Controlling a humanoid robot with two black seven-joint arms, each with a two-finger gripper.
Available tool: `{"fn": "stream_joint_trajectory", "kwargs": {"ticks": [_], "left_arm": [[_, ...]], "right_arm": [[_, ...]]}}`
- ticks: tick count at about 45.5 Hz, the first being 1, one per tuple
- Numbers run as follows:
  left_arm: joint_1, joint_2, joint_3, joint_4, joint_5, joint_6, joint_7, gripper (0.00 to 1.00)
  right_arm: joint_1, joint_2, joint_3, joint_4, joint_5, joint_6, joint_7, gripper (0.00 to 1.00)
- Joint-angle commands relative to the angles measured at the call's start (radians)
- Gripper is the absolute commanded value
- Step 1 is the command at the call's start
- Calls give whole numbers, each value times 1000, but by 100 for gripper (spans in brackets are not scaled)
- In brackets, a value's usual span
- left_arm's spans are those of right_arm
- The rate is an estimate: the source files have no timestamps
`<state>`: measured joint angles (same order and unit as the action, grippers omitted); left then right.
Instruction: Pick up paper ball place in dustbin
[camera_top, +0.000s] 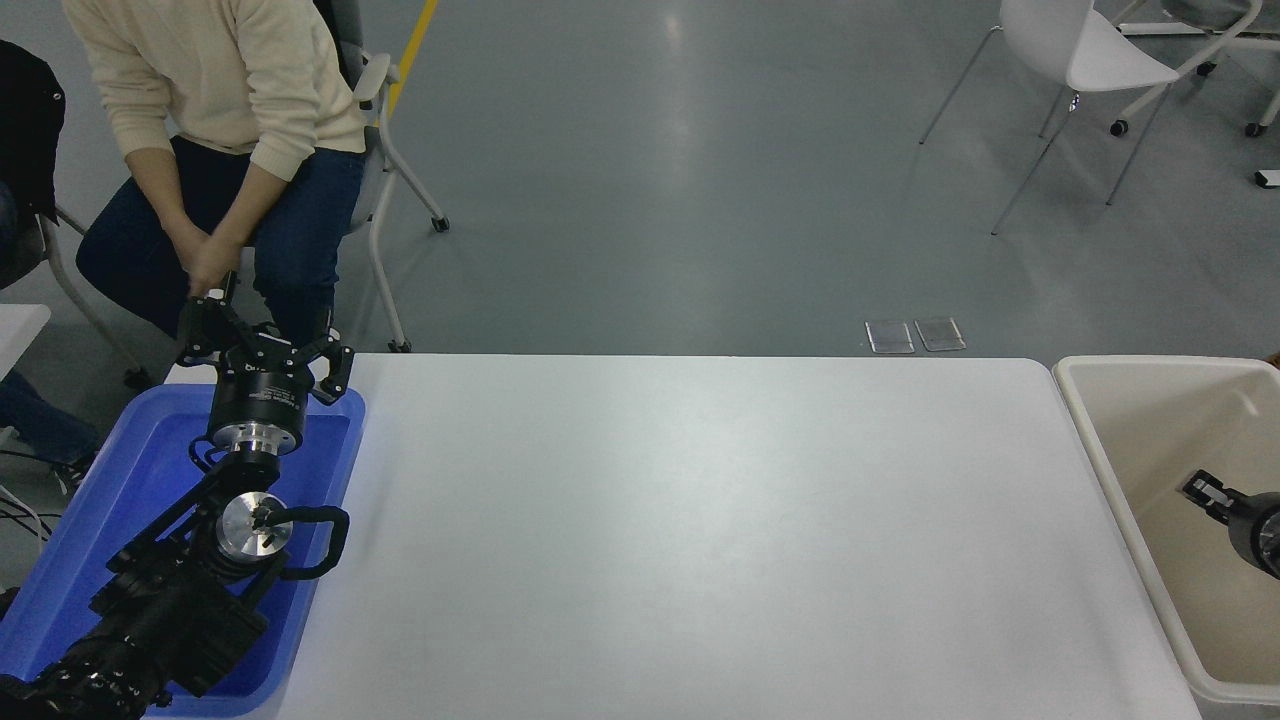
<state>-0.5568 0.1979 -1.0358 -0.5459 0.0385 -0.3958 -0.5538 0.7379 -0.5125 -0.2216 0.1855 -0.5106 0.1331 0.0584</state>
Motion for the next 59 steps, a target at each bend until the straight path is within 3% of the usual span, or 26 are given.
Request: {"fn": "stream_joint_trajectory", "kwargs": {"ticks": [1,10,26,33,42,50,59], "left_arm": [[0,0,0,0,0,0,0,99],[0,0,0,1,0,0,0,99],[0,0,0,1,0,0,0,99],[0,0,0,0,0,0,0,99],[0,-2,0,1,0,0,0,99],[0,-2,0,1,0,0,0,99],[0,-2,0,0,0,0,0,99]], "right_arm": [[136,-41,2,136,3,3,-3,100],[304,-139,53,386,75,2,-5,100],[242,-164,497,712,558,0,1,100],[138,-58,726,732,701,3,23,100],[9,121,976,664,719,104,29,100],[-12,264,1038,477,725,201,43,100],[-22,307,1025,312,805,385,43,100]]}}
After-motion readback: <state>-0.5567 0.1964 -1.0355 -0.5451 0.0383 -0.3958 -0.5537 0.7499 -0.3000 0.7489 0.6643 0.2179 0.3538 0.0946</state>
